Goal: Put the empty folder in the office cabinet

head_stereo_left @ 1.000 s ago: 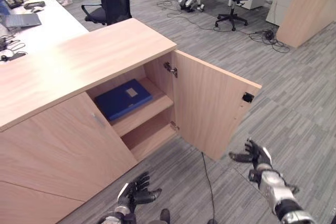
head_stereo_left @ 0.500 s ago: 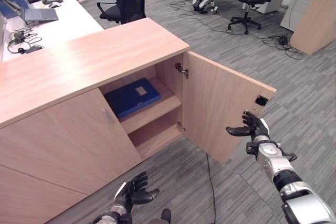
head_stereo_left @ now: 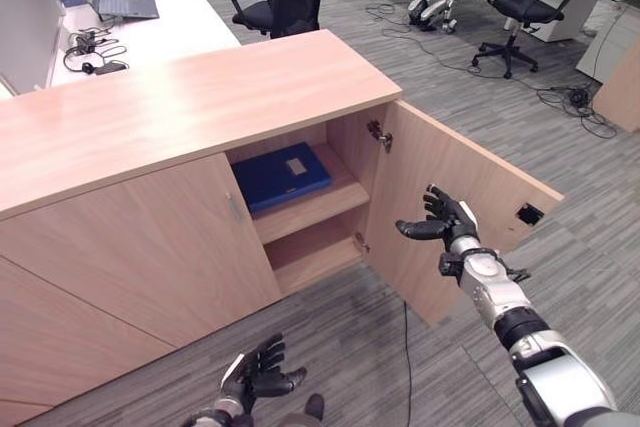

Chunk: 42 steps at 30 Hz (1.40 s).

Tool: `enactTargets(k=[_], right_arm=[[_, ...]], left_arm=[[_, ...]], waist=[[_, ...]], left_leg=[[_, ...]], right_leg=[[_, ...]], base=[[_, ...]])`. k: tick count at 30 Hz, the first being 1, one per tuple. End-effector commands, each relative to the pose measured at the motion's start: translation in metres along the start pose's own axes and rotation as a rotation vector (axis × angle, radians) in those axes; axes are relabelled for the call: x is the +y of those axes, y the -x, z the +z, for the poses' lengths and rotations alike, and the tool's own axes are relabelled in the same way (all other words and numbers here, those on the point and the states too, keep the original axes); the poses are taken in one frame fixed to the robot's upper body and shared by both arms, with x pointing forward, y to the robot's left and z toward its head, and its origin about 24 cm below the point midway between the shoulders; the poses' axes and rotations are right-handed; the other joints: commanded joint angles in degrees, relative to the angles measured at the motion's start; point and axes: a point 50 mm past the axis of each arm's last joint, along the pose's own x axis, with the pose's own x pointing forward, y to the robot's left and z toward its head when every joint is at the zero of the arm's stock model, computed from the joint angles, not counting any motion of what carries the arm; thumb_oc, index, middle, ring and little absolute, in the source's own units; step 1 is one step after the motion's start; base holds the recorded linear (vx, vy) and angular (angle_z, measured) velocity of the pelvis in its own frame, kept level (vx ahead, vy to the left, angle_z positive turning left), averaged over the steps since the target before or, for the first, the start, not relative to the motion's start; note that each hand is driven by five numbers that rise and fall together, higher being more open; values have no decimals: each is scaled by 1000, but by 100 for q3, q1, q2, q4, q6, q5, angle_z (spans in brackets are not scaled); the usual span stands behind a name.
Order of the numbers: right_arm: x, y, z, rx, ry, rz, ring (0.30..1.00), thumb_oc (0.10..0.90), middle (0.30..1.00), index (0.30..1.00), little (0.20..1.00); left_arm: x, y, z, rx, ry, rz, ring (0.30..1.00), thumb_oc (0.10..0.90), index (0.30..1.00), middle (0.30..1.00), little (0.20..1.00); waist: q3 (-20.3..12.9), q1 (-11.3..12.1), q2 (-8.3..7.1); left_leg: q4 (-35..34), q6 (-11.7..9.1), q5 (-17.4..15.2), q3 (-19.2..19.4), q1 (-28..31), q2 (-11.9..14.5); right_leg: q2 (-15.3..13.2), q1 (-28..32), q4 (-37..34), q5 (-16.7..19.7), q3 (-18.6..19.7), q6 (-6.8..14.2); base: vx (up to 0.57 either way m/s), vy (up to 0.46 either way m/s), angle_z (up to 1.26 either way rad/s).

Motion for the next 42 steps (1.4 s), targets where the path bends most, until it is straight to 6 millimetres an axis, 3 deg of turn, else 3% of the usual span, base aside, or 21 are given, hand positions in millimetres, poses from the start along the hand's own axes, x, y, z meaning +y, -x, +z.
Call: enactTargets(k=[1,7,8,17,22,26,35,38,42], right_arm=[[-15,-13,73,-268,6,-40,900,800,900,900,900],[-69,-6,43,-132,19,-204,900,800,900,900,900],[-83,-1,29,-76,25,-248,900,800,900,900,900],[-132,29,-23,104,-74,-446,900,800,900,900,900],[-149,41,-35,139,-120,-521,900,800,900,900,900],[-165,50,-36,145,-158,-594,900,800,900,900,900],[-177,54,-29,130,-157,-630,900,800,900,900,900],[-177,51,-22,113,-153,-625,900,800,900,900,900],[-163,34,-1,31,-223,-565,900,800,900,900,900]], left_arm=[[4,-9,39,-155,-104,-26,900,800,900,900,900],[6,-9,39,-154,-100,-21,900,800,900,900,900],[7,-9,39,-151,-100,-18,900,800,900,900,900],[10,-9,35,-129,-102,1,900,800,900,900,900],[11,-9,34,-123,-99,7,900,800,900,900,900],[11,-9,33,-115,-105,10,900,800,900,900,900],[10,-9,32,-115,-101,11,900,800,900,900,900],[10,-9,30,-108,-107,12,900,800,900,900,900],[8,-8,28,-99,-104,-1,900,800,900,900,900]], waist=[[-140,135,-297],[-156,91,-304],[-157,70,-301],[-162,-53,-255],[-181,-96,-238],[-195,-136,-213],[-195,-162,-204],[-195,-147,-208],[-199,-96,-205]], left_leg=[[-30,-55,-672,-24,410,-52],[-27,-62,-680,-75,414,-62],[-25,-65,-680,-88,413,-61],[-18,-62,-705,-91,434,-63],[-26,-66,-708,-75,443,-51],[-35,-71,-712,-39,450,-43],[-38,-97,-717,-59,464,-30],[-37,-103,-712,-72,459,-28],[-39,-113,-698,-76,450,-30]], right_leg=[[-90,497,47,-699,183,449],[-79,535,47,-717,131,455],[-77,540,47,-716,123,458],[-74,566,47,-730,119,472],[-73,551,47,-744,136,477],[-76,525,47,-740,185,486],[-59,544,47,-760,181,479],[-55,548,47,-766,177,481],[-51,538,47,-763,173,470]], base=[[0,0,0],[-2,0,1],[0,0,0],[-2,-1,1],[0,0,0],[-8,-6,-5],[0,0,0],[0,0,0],[0,0,0]])
